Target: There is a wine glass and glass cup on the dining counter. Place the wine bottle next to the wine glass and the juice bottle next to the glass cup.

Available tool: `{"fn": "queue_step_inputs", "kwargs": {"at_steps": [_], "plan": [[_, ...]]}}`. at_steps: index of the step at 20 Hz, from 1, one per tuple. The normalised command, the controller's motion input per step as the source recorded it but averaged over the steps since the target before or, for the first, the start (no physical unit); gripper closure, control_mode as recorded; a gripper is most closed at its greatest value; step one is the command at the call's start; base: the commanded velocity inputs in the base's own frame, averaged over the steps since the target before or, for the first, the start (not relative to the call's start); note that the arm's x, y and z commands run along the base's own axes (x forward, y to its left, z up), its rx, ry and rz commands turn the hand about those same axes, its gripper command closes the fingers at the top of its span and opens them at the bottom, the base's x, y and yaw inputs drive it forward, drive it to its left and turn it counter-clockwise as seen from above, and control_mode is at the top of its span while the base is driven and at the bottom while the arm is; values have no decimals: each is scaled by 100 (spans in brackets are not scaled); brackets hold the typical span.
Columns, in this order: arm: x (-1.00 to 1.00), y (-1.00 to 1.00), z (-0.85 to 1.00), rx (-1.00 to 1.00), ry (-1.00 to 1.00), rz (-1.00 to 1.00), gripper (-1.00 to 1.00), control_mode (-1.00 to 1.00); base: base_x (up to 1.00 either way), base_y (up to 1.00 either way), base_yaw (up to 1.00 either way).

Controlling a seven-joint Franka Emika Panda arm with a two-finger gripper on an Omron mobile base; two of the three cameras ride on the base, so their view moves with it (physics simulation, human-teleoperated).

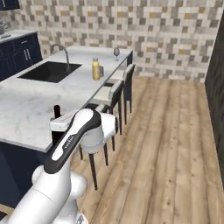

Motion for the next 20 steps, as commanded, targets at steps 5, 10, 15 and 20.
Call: {"fn": "queue_step_inputs", "kwargs": {"at_steps": [5,10,15,20], "plan": [[0,0,0,0,0,0,100,100,0,-80,0],[0,0,0,0,0,0,100,100,3,-75,0],[0,0,0,0,0,0,100,100,21,-62,0],[0,0,0,0,0,0,100,100,42,-47,0]]}}
